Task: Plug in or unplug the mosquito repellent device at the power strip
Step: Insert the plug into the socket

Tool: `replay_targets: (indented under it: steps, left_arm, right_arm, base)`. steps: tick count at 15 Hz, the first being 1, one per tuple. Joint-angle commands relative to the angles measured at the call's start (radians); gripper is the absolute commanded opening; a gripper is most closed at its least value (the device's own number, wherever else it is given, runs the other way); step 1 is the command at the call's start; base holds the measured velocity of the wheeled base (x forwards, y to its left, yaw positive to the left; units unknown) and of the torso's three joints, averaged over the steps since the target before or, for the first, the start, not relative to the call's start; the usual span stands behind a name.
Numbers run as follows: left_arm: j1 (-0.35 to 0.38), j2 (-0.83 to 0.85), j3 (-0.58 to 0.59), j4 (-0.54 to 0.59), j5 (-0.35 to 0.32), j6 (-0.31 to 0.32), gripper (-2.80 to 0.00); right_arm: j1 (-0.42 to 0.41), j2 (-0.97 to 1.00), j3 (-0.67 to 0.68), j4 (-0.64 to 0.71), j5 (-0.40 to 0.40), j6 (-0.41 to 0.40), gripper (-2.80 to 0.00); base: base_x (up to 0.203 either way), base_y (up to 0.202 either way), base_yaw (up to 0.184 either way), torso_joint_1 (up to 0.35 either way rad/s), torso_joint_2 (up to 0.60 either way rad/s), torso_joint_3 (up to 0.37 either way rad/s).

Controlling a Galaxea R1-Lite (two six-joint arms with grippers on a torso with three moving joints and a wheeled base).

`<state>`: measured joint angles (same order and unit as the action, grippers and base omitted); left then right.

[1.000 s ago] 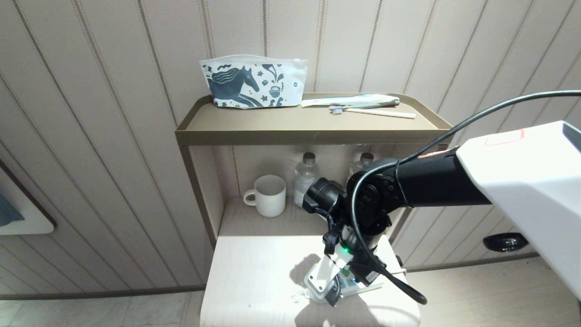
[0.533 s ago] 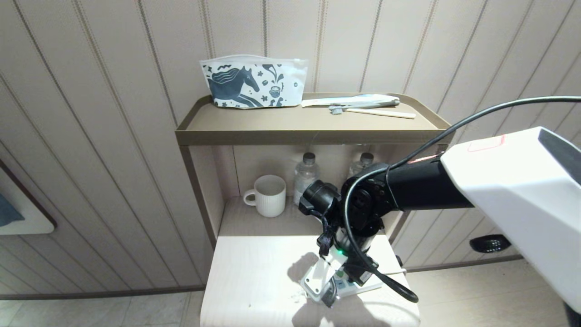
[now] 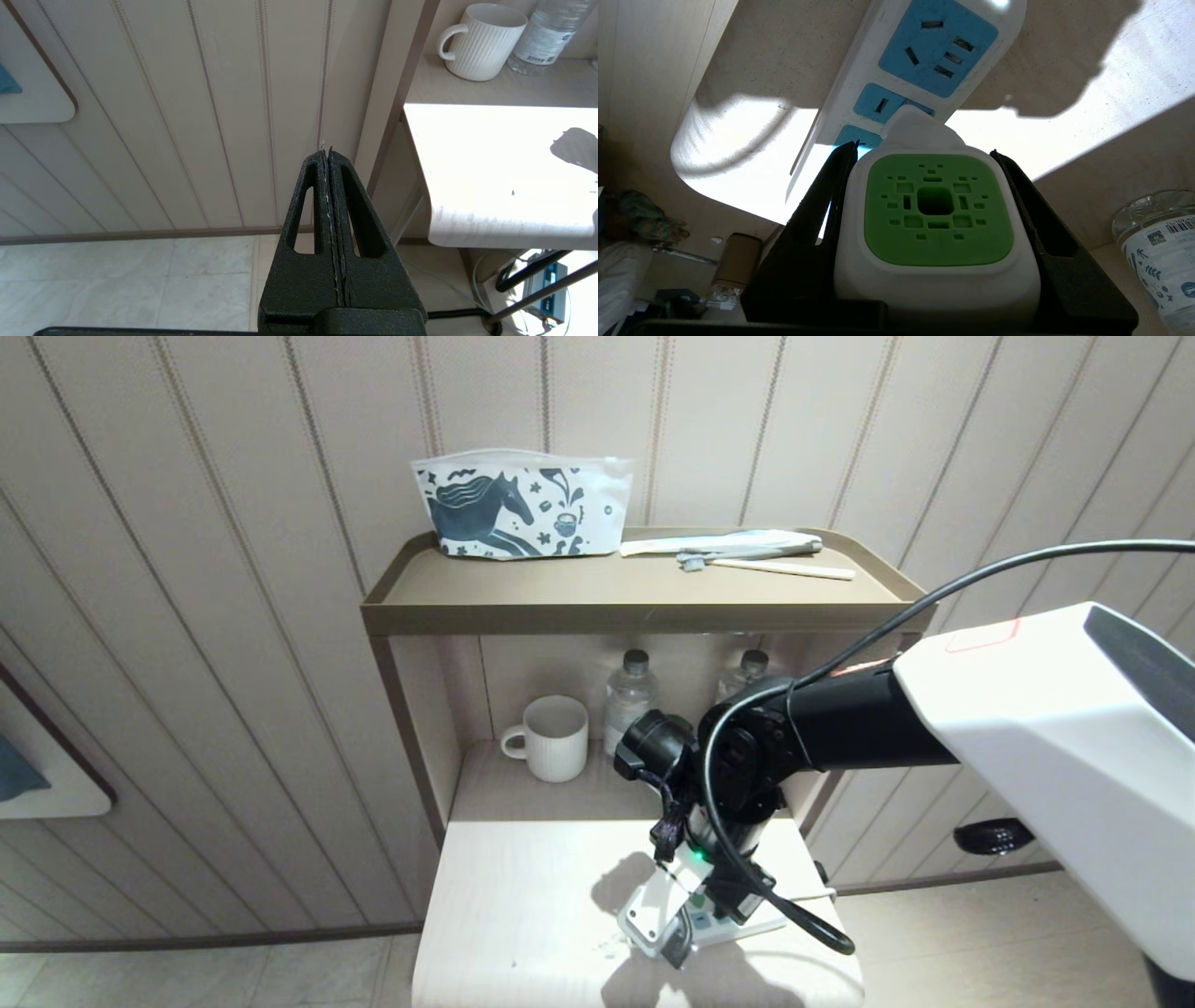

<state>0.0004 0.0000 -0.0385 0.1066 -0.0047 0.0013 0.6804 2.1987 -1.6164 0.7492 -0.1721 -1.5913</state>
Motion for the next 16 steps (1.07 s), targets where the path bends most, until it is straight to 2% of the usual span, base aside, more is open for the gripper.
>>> replay_targets:
  steps: [1, 16]
  left_arm:
    - [0.000, 0.002, 0.000, 0.001, 0.000, 0.000, -2.80]
    - [0.001, 0.002, 0.000, 0.001, 0.000, 0.000, -2.80]
  right_arm:
    - [-0.001, -0.007, 0.003, 0.006, -0.001, -0.009, -2.80]
    - [-0.002, -0.022, 0.058, 0.004, 0.005, -0.013, -2.80]
  base:
    - [0.000, 0.000, 0.000, 0.000, 0.00, 0.000]
    - [0.000, 0.000, 0.000, 0.000, 0.00, 0.000]
